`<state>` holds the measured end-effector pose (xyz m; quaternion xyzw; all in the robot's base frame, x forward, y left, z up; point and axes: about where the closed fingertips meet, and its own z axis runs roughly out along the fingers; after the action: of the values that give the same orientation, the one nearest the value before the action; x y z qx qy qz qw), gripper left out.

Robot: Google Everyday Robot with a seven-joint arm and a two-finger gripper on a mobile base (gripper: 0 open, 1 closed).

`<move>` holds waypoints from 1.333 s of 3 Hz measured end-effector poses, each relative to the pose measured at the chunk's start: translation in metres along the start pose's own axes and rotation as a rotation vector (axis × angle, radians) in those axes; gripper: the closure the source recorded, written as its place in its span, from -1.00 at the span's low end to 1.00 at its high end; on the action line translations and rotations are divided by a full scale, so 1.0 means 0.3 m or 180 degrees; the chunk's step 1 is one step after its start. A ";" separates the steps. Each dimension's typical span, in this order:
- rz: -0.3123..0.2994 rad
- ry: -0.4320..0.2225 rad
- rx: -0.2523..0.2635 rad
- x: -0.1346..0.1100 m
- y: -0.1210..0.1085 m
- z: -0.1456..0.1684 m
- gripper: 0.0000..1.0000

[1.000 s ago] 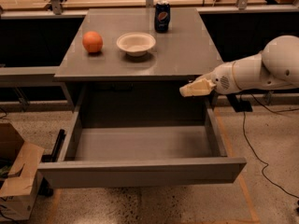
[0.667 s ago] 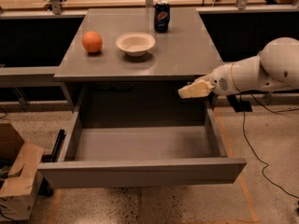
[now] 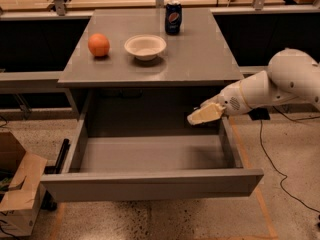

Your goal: Place rxbar blueberry into top drawer

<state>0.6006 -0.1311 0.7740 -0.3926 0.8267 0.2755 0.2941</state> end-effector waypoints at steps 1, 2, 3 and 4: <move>0.0046 0.0178 -0.0328 0.115 0.044 0.106 0.66; 0.0128 0.0153 -0.0660 0.245 0.084 0.245 0.03; 0.0136 0.0122 -0.0810 0.286 0.105 0.310 -0.43; 0.0124 0.0114 -0.0913 0.306 0.124 0.342 -0.90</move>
Offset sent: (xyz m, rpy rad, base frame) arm -0.0521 0.0337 -0.1346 0.1324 0.1961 0.1526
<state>0.5503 -0.0852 0.6485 -0.4193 0.7914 0.3894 0.2148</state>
